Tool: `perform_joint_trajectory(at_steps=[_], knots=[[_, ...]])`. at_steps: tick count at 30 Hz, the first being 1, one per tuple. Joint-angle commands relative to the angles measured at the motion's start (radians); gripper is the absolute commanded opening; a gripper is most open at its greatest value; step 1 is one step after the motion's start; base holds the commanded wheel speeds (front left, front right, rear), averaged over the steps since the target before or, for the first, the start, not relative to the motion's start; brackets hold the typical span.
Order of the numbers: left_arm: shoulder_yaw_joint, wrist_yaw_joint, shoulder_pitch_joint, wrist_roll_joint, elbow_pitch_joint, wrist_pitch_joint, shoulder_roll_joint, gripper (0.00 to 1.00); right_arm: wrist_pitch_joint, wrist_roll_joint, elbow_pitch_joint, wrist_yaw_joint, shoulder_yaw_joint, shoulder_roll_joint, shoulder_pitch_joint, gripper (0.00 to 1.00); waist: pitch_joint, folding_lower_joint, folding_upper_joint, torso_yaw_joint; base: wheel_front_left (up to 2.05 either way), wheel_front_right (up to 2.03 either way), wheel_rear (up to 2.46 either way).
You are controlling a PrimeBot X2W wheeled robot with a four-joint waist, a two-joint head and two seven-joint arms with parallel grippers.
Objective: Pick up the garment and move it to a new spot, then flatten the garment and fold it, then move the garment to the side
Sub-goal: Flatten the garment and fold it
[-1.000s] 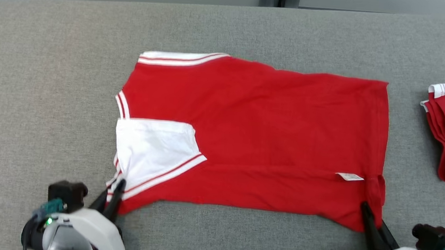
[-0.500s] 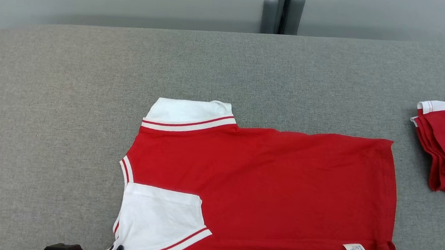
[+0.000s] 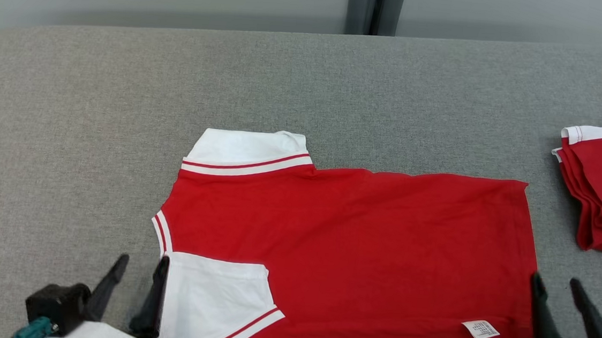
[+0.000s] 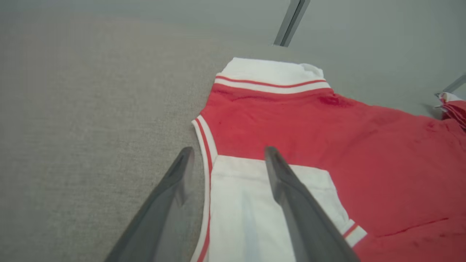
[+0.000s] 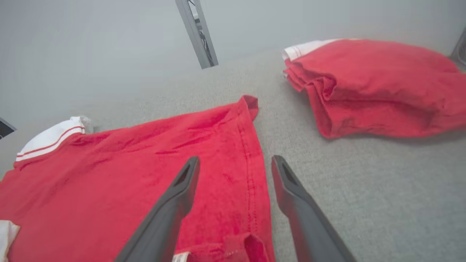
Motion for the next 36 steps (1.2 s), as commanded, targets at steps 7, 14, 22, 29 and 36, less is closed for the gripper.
perform_joint_trajectory(at_steps=[7, 14, 22, 29, 36], knots=[[0.037, -0.004, -0.117, 0.038, 0.010, -0.093, 0.012, 1.00, -0.029, -0.060, -0.115, 0.000, -0.023, -0.006, -0.075, 1.00, -0.020, 0.0000, 0.0000, 0.004, 0.00, 0.00, 0.00], [0.038, -0.002, -0.136, 0.040, 0.033, -0.091, 0.021, 1.00, -0.023, -0.054, -0.137, 0.000, -0.006, -0.006, -0.074, 1.00, -0.022, 0.0000, 0.0000, 0.000, 0.00, 0.00, 0.00], [0.025, -0.032, -0.269, 0.059, 0.020, -0.099, 0.033, 1.00, -0.033, -0.035, -0.142, 0.000, -0.001, -0.006, -0.088, 1.00, 0.022, 0.0000, 0.0000, -0.001, 0.00, 0.00, 0.00], [-0.012, -0.111, -0.549, 0.047, 0.131, -0.037, 0.036, 1.00, -0.036, -0.040, -0.144, 0.000, 0.027, -0.006, -0.152, 1.00, 0.129, 0.0000, 0.0000, -0.045, 0.00, 0.00, 0.00], [-0.032, -0.193, -0.727, -0.018, 0.405, 0.036, 0.017, 1.00, -0.064, -0.016, -0.102, 0.000, 0.051, -0.006, -0.196, 1.00, 0.206, 0.0000, 0.0000, -0.087, 0.00, 0.00, 0.00]])
